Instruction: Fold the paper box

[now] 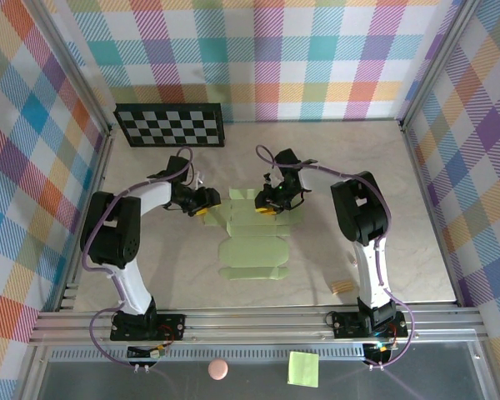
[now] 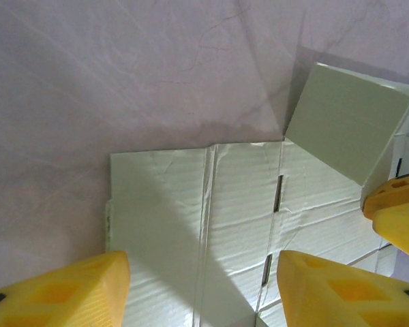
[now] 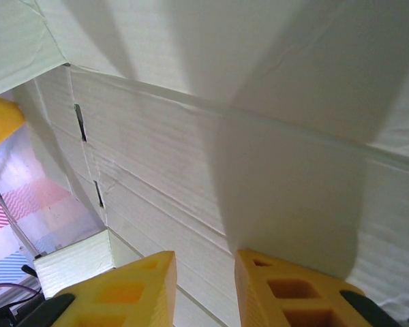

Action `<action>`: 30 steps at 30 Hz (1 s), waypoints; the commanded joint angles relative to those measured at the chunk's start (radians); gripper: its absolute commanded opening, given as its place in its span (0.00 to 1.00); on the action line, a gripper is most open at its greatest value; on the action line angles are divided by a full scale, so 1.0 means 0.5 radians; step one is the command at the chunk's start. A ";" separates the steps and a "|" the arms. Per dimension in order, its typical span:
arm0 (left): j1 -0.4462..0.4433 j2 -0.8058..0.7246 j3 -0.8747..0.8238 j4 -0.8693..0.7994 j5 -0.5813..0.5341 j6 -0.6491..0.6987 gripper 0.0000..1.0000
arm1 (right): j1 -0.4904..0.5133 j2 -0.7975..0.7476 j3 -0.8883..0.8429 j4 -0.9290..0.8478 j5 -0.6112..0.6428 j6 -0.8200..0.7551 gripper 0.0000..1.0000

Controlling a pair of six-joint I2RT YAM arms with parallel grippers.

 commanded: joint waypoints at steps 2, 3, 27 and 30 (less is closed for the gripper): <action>0.044 -0.143 -0.036 -0.061 -0.203 -0.008 0.63 | -0.010 0.080 -0.022 -0.029 0.037 -0.003 0.30; 0.047 -0.141 -0.036 -0.067 -0.215 -0.017 0.64 | -0.008 0.080 -0.024 -0.028 0.032 0.004 0.30; 0.025 0.075 -0.129 0.236 0.465 -0.041 0.43 | -0.008 0.070 -0.024 -0.022 0.024 0.015 0.29; 0.012 0.091 -0.141 0.224 0.416 -0.033 0.43 | -0.009 0.068 -0.022 -0.022 0.025 0.015 0.29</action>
